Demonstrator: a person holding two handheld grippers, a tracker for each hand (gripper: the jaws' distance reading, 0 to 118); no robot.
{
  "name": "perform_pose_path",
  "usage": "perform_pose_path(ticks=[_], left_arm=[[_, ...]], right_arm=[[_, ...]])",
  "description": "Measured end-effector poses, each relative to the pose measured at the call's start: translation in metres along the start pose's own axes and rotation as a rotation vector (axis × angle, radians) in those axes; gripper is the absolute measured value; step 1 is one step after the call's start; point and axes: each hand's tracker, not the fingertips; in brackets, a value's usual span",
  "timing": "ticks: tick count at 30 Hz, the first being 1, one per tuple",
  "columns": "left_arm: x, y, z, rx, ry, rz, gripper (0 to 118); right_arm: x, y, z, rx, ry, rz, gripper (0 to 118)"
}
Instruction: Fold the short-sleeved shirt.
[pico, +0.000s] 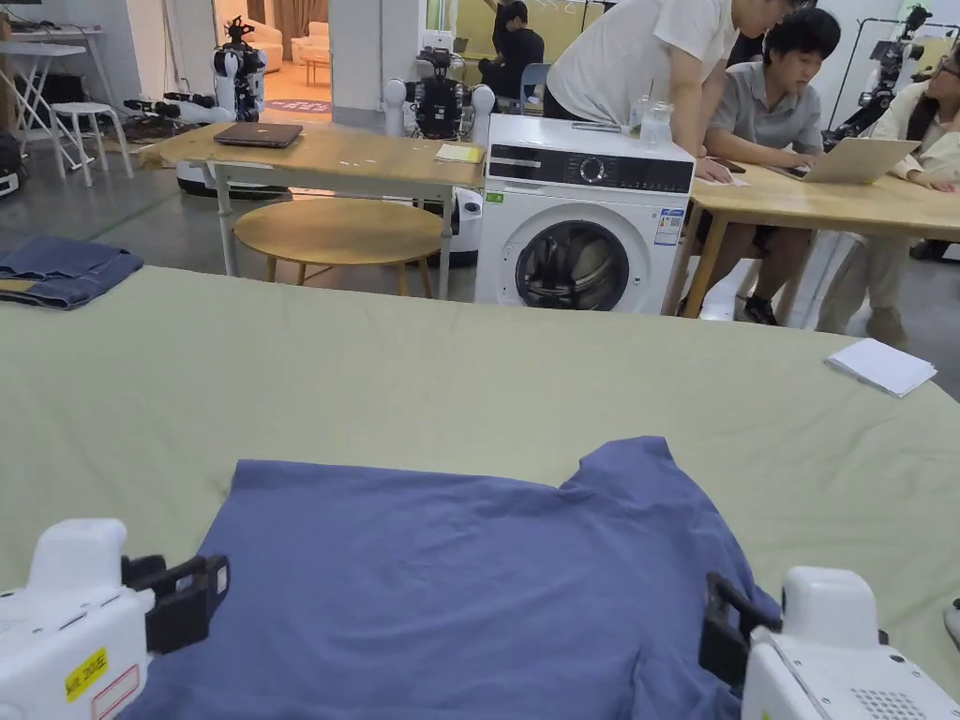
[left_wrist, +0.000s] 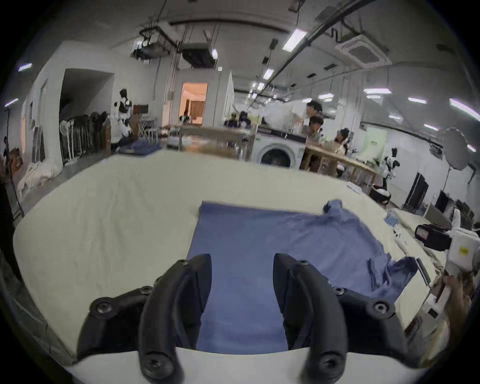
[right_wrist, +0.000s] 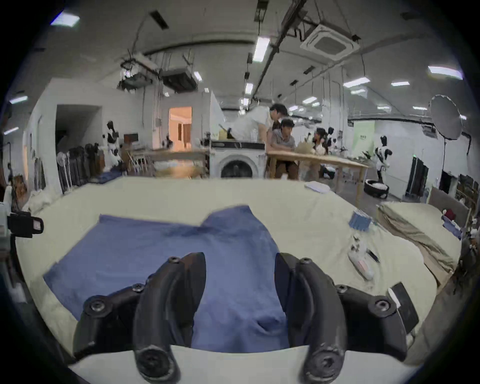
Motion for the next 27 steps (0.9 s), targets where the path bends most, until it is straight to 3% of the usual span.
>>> perform_pose_path(ticks=[2, 3, 4, 5, 6, 14, 27], left_arm=[[0.013, 0.003, -0.002, 0.079, 0.014, -0.03, 47], [0.019, 0.005, -0.001, 0.11, 0.029, -0.041, 43], [0.026, 0.007, 0.0, 0.142, 0.043, -0.048, 32], [0.026, 0.007, -0.007, 0.153, 0.048, -0.057, 13], [0.028, 0.007, -0.01, 0.143, 0.051, -0.063, 0], [0.025, 0.018, -0.046, 0.035, 0.049, -0.097, 0], [-0.088, 0.122, -0.231, -0.327, 0.028, 0.044, 0]], right_arm=[[-0.018, 0.009, -0.001, 0.051, 0.019, 0.003, 46], [-0.026, 0.012, -0.002, 0.069, 0.032, 0.001, 21], [-0.035, 0.015, -0.003, 0.072, 0.037, 0.0, 5], [-0.042, 0.018, -0.005, 0.082, 0.039, -0.002, 2], [-0.048, 0.02, -0.005, 0.099, 0.05, -0.005, 0], [-0.066, 0.024, -0.028, 0.047, 0.084, 0.003, 0], [-0.037, 0.003, -0.09, -0.127, 0.072, 0.01, 0]])
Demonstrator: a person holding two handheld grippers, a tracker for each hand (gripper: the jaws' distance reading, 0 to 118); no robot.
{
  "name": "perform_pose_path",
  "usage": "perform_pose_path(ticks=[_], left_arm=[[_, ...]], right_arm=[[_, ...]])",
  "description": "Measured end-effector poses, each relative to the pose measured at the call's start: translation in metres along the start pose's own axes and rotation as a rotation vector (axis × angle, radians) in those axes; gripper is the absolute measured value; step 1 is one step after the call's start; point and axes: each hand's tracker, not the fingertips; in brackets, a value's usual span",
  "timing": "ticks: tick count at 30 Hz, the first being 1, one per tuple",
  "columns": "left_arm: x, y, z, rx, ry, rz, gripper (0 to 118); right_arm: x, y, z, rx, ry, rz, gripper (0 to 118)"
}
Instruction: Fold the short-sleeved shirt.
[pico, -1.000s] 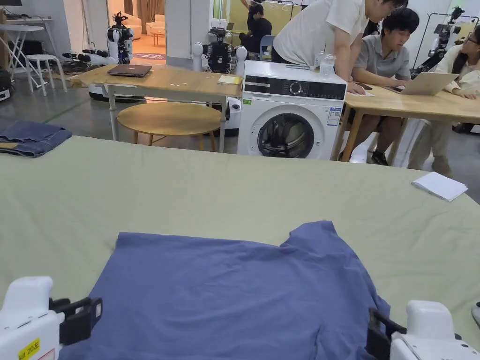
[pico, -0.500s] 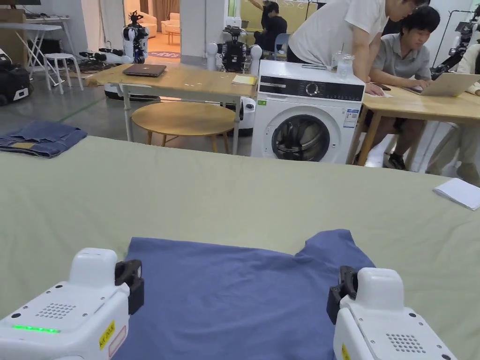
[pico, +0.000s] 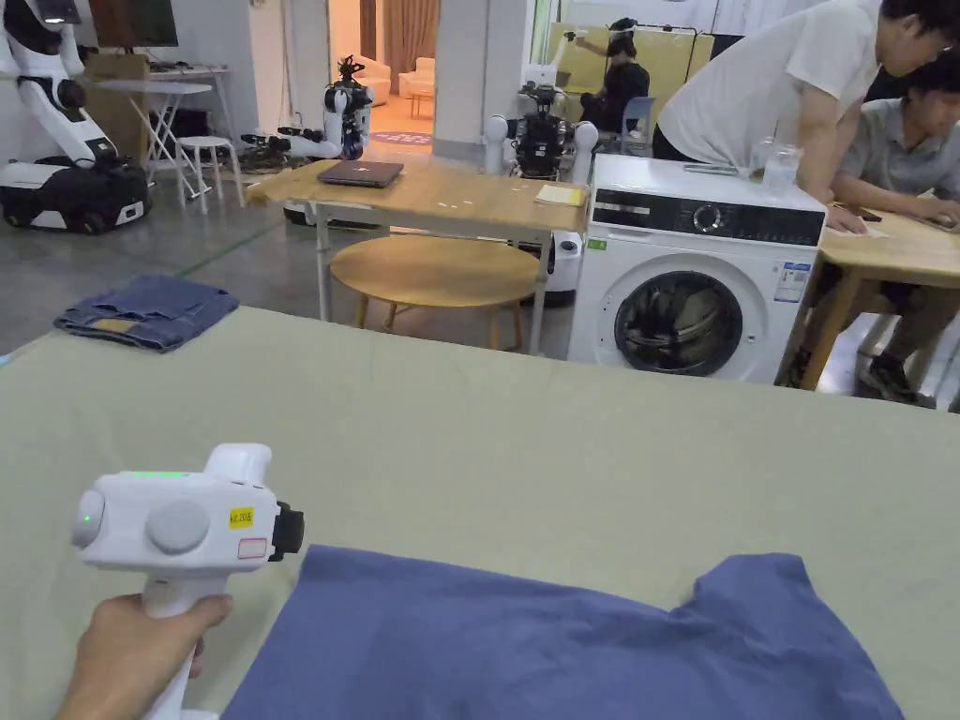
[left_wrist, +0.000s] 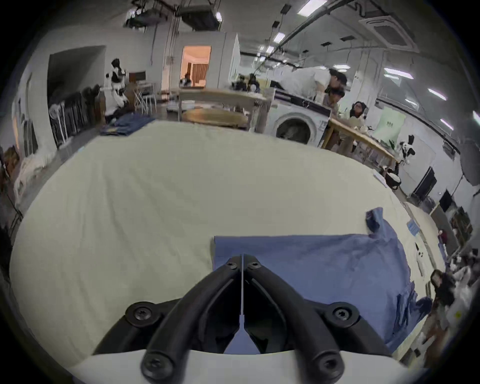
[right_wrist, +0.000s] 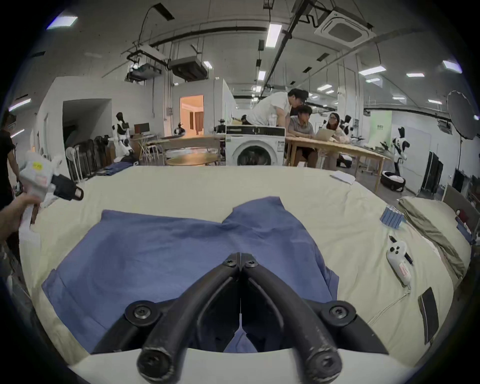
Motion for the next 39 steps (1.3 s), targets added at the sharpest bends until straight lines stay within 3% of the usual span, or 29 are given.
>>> perform_pose_path(ticks=[3, 4, 6, 8, 13, 16, 17, 18, 19, 20, 27, 31, 36, 39], left_arm=[[-0.008, 0.025, -0.039, -0.104, 0.004, -0.003, 4], [-0.009, 0.029, -0.053, -0.133, 0.0, -0.001, 18], [-0.011, 0.032, -0.077, -0.21, -0.015, 0.007, 58], [-0.009, 0.03, -0.097, -0.233, 0.011, -0.001, 70], [0.004, 0.003, -0.135, -0.408, 0.136, -0.088, 70], [0.012, -0.004, -0.132, -0.277, 0.166, -0.109, 64], [0.016, -0.007, -0.132, -0.277, 0.168, -0.117, 56], [0.02, -0.01, -0.126, -0.265, 0.159, -0.143, 37], [0.024, -0.012, -0.123, -0.244, 0.135, -0.182, 10], [0.026, -0.011, -0.119, -0.234, 0.119, -0.198, 0], [0.02, -0.005, -0.087, -0.153, 0.088, -0.139, 0], [0.025, -0.003, -0.068, -0.128, 0.098, -0.18, 0], [0.025, -0.001, -0.058, -0.103, 0.102, -0.18, 0], [0.025, -0.002, -0.056, -0.104, 0.099, -0.178, 0]], right_arm=[[0.005, -0.002, -0.008, -0.019, -0.012, -0.004, 0], [0.006, -0.002, -0.01, -0.026, -0.015, -0.003, 0], [0.009, -0.003, -0.014, -0.038, -0.022, -0.001, 0], [0.013, -0.003, -0.015, -0.048, -0.03, 0.002, 0], [0.026, -0.005, -0.015, -0.067, -0.056, -0.001, 0], [0.037, -0.003, -0.015, -0.084, -0.066, -0.018, 0], [0.043, -0.001, -0.015, -0.09, -0.071, -0.028, 0], [0.048, 0.001, -0.015, -0.093, -0.078, -0.041, 0], [0.055, 0.006, -0.016, -0.097, -0.081, -0.049, 0], [0.064, 0.011, -0.02, -0.104, -0.084, -0.056, 0], [0.124, 0.061, -0.069, -0.218, -0.126, -0.047, 1], [0.153, 0.075, -0.119, -0.312, -0.151, -0.039, 35], [0.166, 0.076, -0.177, -0.428, -0.09, -0.044, 48], [0.171, 0.076, -0.209, -0.492, -0.047, -0.106, 49]])
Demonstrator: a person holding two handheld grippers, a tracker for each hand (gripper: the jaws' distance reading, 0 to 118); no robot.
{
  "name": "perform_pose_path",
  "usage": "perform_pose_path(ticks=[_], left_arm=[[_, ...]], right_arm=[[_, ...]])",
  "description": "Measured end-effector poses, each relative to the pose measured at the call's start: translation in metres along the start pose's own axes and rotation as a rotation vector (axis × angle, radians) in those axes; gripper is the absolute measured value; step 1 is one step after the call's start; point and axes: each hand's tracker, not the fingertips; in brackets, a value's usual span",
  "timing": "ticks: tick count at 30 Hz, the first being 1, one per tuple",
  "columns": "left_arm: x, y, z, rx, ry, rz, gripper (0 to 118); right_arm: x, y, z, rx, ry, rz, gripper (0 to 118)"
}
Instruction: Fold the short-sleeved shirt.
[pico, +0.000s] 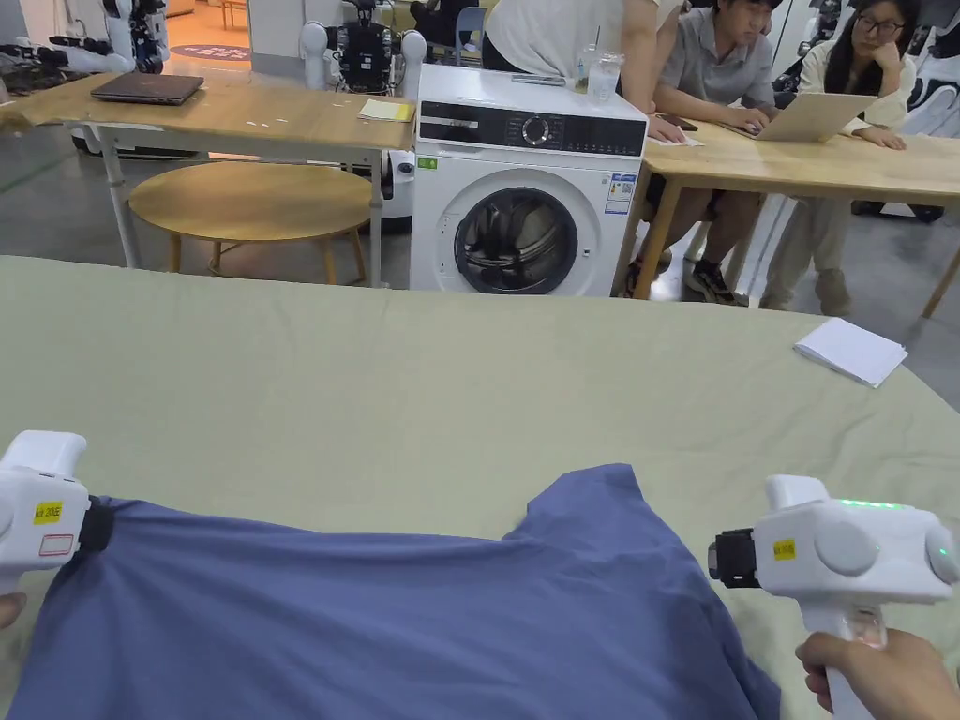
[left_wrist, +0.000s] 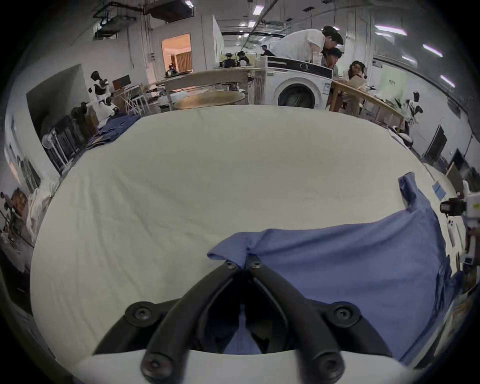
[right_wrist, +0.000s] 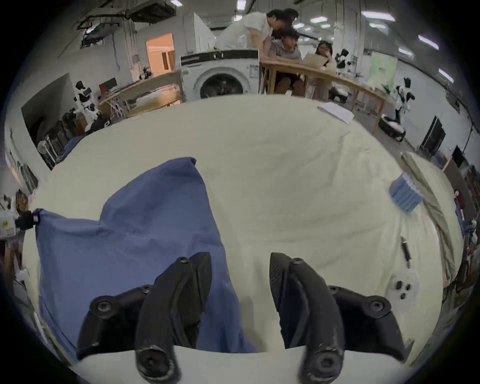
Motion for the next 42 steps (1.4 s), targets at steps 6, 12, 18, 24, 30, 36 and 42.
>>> perform_pose_path(ticks=[6, 12, 18, 24, 30, 36, 42], left_arm=[[0.001, -0.003, 0.003, -0.005, 0.004, -0.016, 0], [0.002, -0.004, 0.0, -0.013, 0.007, -0.02, 0], [0.009, -0.004, 0.002, -0.01, 0.006, -0.014, 0], [0.008, 0.002, 0.031, 0.046, -0.01, -0.007, 0], [0.001, 0.016, 0.087, 0.143, -0.034, 0.004, 0], [-0.002, 0.033, 0.163, 0.283, -0.046, 0.017, 0], [-0.01, 0.062, 0.236, 0.39, -0.033, 0.008, 0]], right_arm=[[-0.007, 0.014, -0.038, -0.129, 0.055, -0.048, 49], [-0.036, 0.002, -0.043, -0.145, -0.001, 0.029, 32], [-0.056, 0.0, -0.038, -0.141, 0.016, 0.079, 0], [-0.036, 0.008, 0.012, 0.066, 0.005, 0.03, 0], [-0.029, 0.016, 0.092, 0.234, -0.009, 0.069, 0], [-0.033, 0.017, 0.184, 0.402, 0.003, 0.058, 0], [-0.031, 0.039, 0.257, 0.592, -0.016, 0.073, 0]])
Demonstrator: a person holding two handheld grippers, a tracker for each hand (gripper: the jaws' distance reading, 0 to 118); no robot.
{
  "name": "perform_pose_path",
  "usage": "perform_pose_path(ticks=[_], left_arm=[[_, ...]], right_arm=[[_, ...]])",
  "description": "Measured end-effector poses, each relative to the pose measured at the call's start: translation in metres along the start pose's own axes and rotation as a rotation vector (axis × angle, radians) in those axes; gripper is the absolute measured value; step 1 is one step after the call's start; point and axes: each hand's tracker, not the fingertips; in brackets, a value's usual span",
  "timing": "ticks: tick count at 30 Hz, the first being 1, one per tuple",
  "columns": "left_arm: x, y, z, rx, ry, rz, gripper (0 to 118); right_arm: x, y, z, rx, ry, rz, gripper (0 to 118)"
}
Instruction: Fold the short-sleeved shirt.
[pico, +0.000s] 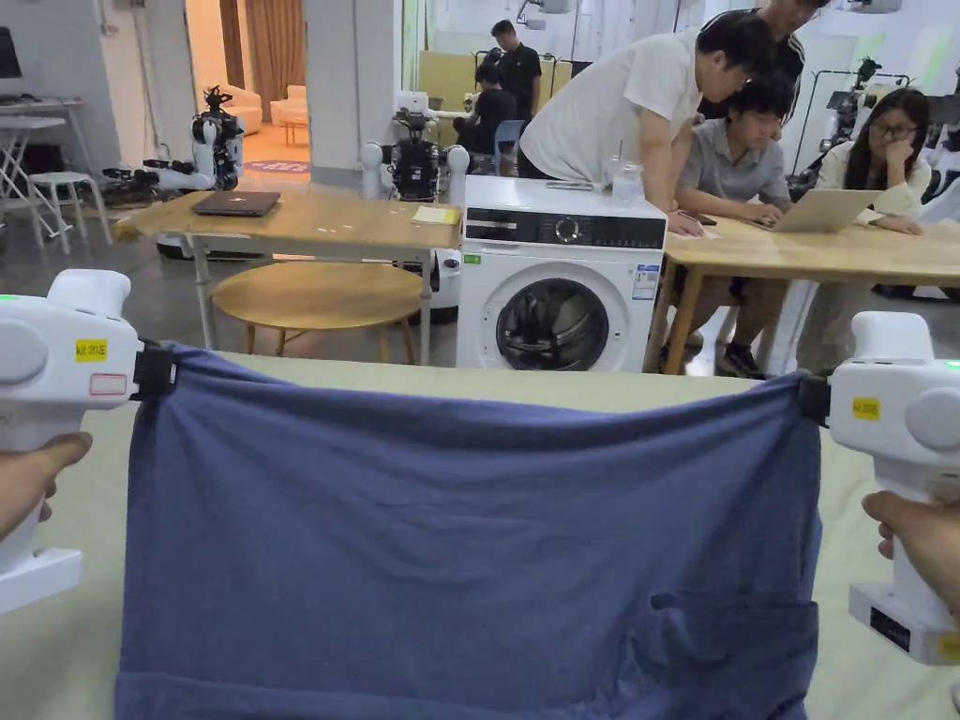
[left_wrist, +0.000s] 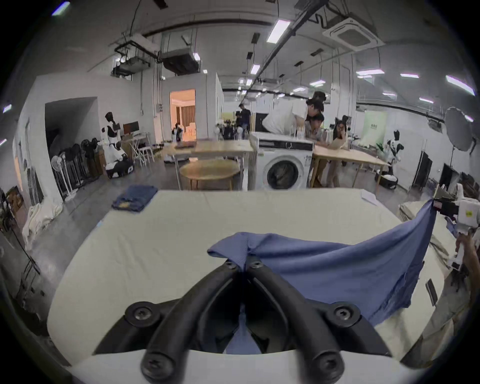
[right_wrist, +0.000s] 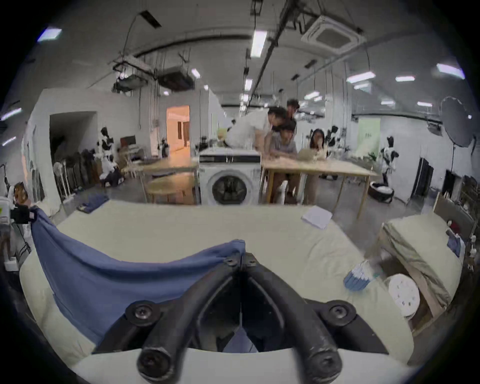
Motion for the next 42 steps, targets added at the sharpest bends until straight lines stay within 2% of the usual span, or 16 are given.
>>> perform_pose_path(ticks=[4, 7, 11, 16, 23, 28, 34, 42], left_arm=[[-0.005, 0.035, 0.024, 0.067, 0.014, -0.007, 0], [-0.009, 0.062, 0.033, 0.11, 0.022, 0.007, 0], [-0.008, 0.1, 0.04, 0.154, 0.041, -0.002, 0], [-0.006, 0.15, 0.038, 0.212, 0.059, -0.007, 0], [-0.008, 0.219, 0.024, 0.272, 0.094, -0.011, 0], [-0.005, 0.248, 0.018, 0.32, 0.113, -0.005, 0], [0.004, 0.245, 0.009, 0.332, 0.127, -0.029, 0], [0.011, 0.171, -0.015, 0.255, 0.088, -0.042, 0]], right_arm=[[0.002, 0.036, 0.02, 0.094, -0.011, -0.005, 0], [-0.003, 0.067, 0.028, 0.153, -0.042, 0.033, 0], [-0.011, 0.111, 0.028, 0.202, -0.05, 0.043, 0], [-0.019, 0.16, 0.016, 0.246, -0.082, 0.025, 0], [-0.028, 0.223, -0.01, 0.303, -0.117, 0.055, 0], [-0.029, 0.254, -0.022, 0.341, -0.126, 0.027, 0], [-0.031, 0.245, -0.028, 0.345, -0.137, 0.031, 0], [-0.024, 0.163, -0.035, 0.282, -0.147, 0.058, 0]])
